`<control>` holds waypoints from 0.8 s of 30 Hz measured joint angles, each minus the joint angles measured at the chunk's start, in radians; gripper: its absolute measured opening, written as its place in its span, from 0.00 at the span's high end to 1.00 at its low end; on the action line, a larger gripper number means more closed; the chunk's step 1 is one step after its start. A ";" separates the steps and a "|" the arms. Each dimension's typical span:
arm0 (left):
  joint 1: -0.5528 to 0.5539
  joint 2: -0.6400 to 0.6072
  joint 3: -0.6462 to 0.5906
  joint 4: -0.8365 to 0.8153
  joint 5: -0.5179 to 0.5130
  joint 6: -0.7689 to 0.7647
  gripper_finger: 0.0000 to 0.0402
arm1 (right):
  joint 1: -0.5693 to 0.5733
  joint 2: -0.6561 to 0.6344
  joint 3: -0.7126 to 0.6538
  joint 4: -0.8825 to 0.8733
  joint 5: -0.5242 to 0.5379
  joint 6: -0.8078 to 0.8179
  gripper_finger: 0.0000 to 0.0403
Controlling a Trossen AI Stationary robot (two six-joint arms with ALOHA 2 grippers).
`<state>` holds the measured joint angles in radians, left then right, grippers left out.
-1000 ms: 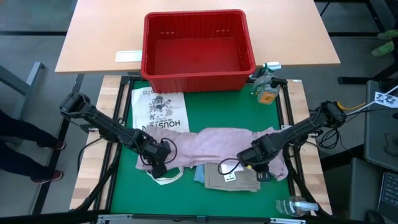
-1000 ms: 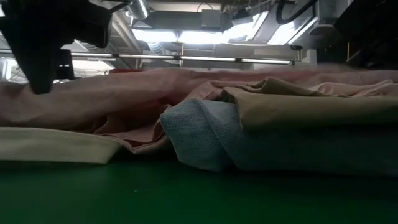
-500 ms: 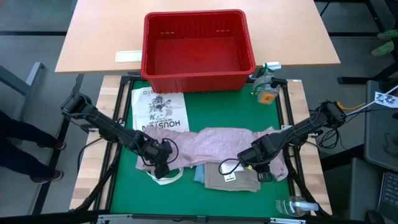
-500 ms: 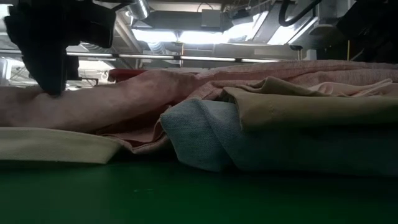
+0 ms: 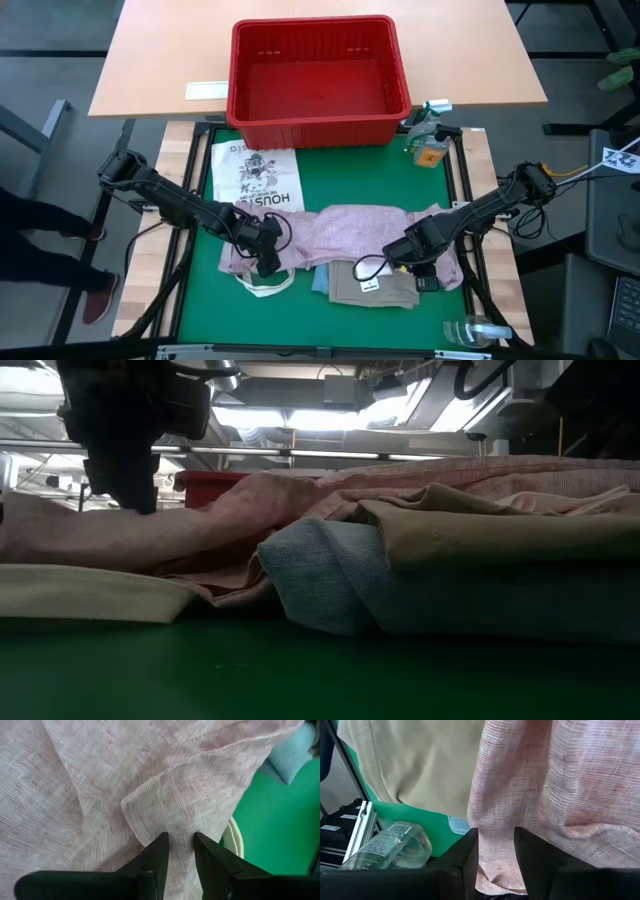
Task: Fold laundry
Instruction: Fold the pink polo
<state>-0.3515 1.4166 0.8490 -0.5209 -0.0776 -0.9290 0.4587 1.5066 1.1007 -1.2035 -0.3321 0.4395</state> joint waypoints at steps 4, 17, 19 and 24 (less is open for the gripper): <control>0.000 0.000 0.000 0.002 -0.026 0.001 0.86 | 0.000 0.000 0.000 -0.003 0.005 -0.002 0.69; 0.008 -0.009 0.000 0.018 -0.070 0.081 1.00 | -0.001 0.000 0.000 -0.003 0.006 -0.003 0.69; 0.022 -0.010 0.000 0.017 -0.086 0.134 1.00 | -0.001 0.000 0.000 -0.003 0.006 -0.003 0.69; 0.050 0.006 0.000 0.007 -0.196 0.253 1.00 | -0.001 0.000 0.000 -0.003 0.008 -0.003 0.69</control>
<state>-0.3017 1.4222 0.8490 -0.5138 -0.2736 -0.6757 0.4580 1.5066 1.1007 -1.2061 -0.3241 0.4366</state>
